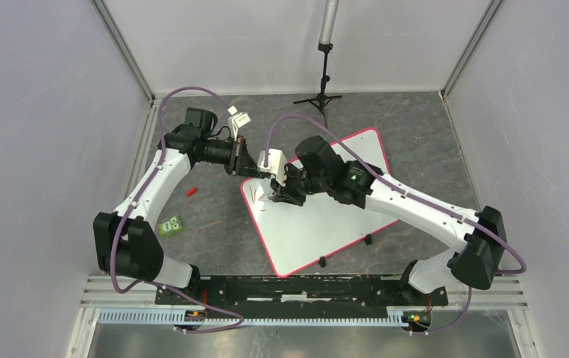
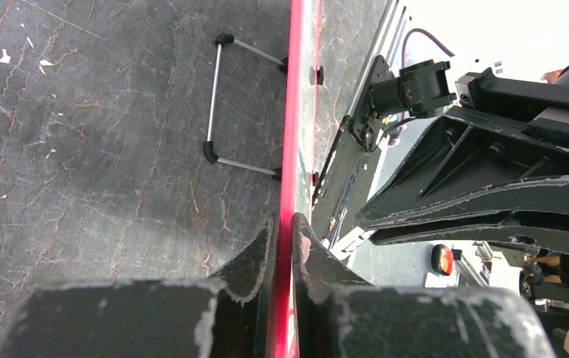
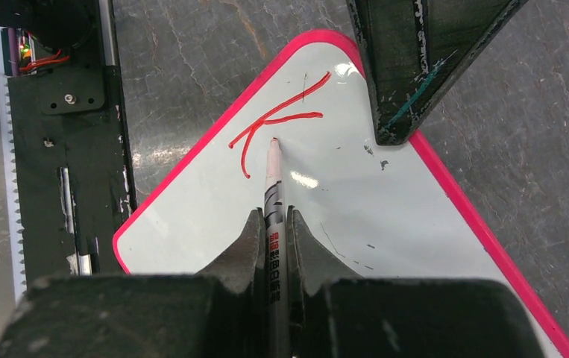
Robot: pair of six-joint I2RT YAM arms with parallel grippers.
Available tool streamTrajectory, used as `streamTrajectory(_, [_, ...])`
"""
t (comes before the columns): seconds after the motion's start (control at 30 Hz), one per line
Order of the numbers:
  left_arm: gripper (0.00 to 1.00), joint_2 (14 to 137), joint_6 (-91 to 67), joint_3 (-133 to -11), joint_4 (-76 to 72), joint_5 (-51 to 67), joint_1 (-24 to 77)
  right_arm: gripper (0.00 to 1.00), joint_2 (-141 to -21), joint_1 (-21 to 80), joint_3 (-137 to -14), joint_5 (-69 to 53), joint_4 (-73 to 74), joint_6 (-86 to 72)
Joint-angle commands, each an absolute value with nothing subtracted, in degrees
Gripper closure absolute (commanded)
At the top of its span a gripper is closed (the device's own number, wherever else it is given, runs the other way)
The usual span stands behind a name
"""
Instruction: Write a sentence on the whiteboard
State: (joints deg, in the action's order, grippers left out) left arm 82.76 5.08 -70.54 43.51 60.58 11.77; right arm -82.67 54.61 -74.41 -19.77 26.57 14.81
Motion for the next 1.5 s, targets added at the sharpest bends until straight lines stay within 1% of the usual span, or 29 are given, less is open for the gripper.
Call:
streamTrajectory(0.0, [0.98, 81.03, 5.96, -71.10, 44.20, 60.72, 11.96, 1.00, -83.06, 54.47, -76.41, -19.00, 23.84, 14.94])
streamTrajectory(0.4, [0.98, 81.17, 6.08, -71.02, 44.18, 60.59, 11.90, 1.00, -80.91, 51.44, -73.92, -17.89, 25.65, 16.17])
streamTrajectory(0.77, [0.97, 81.46, 5.99, -71.28, 44.19, 60.47, 11.88, 1.00, -81.16, 51.83, -73.19, -20.36, 26.17, 15.82])
streamTrajectory(1.1, [0.98, 81.41, 6.24, -71.01, 44.21, 60.37, 11.92, 1.00, -79.78, 53.00, -69.47, -21.55, 27.68, 17.21])
streamTrajectory(1.23, [0.98, 81.33, 6.26, -71.02, 44.16, 60.47, 11.93, 1.00, -79.49, 53.00, -70.92, -19.67, 28.18, 18.22])
streamTrajectory(1.47, [0.98, 81.37, 6.21, -71.02, 44.19, 60.61, 11.95, 1.00, -80.09, 52.87, -77.09, -19.07, 28.50, 18.19])
